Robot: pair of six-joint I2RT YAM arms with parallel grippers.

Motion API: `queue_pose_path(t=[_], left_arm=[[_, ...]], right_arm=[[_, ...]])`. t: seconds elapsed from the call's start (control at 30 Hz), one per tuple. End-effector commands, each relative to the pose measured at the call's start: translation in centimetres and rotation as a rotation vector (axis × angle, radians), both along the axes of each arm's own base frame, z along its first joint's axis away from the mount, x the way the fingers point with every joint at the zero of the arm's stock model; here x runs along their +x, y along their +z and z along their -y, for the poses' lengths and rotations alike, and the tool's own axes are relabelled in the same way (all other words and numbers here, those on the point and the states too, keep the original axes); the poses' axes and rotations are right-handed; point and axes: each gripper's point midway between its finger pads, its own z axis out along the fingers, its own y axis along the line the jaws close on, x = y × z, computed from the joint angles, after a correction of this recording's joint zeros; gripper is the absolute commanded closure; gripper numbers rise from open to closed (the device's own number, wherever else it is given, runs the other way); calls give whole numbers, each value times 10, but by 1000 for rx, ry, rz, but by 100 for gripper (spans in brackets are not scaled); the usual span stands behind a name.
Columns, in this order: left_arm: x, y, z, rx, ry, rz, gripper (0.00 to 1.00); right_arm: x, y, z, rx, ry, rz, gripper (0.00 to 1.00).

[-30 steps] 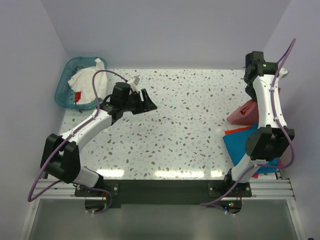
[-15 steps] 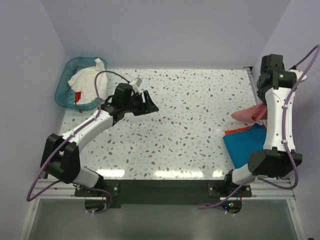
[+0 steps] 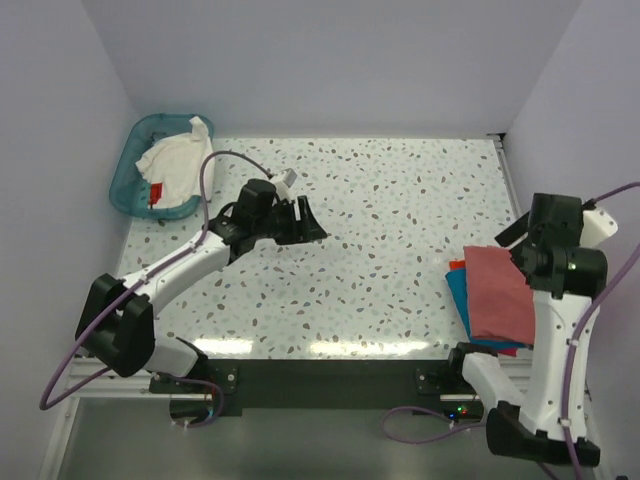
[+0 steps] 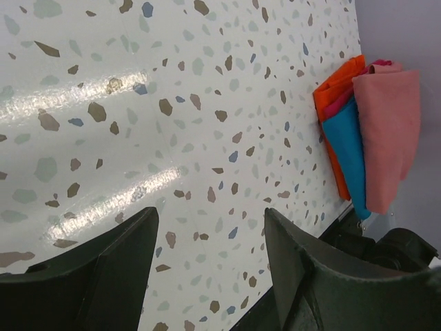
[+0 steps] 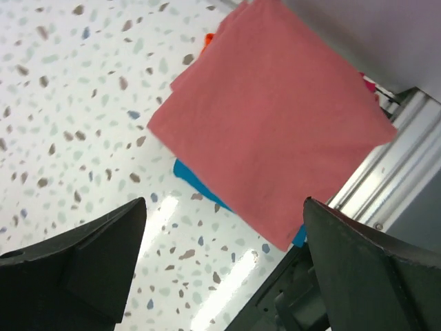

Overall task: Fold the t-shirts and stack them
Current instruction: Neatly place the folded tshirt to the corner, then reset both grippers

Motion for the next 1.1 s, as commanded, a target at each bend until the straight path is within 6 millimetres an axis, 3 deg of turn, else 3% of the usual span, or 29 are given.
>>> queue_pose_path(t=[0.0,0.03,0.13,0.3,0.43,0.53,0.63,0.67,0.7,0.8,0.9,0.93,1.07], left_arm=[[1,18,-2,-27,12,66,32],[0,18,-4,-27,15,66,32],[0,22,-6,-17,25,82,32],[2,29,-10,-1,35,102,32],[2,32,-16,17,52,120,32],[2,32,-23,44,69,132,31],[1,29,-30,73,87,140,31],[2,29,-34,87,97,152,31],[0,25,-37,104,102,145,31],[-3,17,-47,140,122,147,30],[-8,7,-57,173,144,146,30],[-8,6,-59,181,152,148,30],[-13,-3,-70,206,180,146,30]], right_arm=[[0,3,-32,70,229,66,1],[8,11,-37,74,261,132,1],[27,7,-51,130,343,154,1],[53,-14,-69,206,455,137,1],[79,-28,-95,254,553,160,1],[96,-41,-133,189,638,101,1],[114,-48,-189,168,766,111,1],[111,-54,-211,165,832,115,1],[121,-51,-227,165,862,164,1],[122,-60,-266,150,976,185,1],[118,-72,-296,126,1071,163,1],[118,-84,-301,108,1081,123,1],[114,-105,-314,109,1129,110,1]])
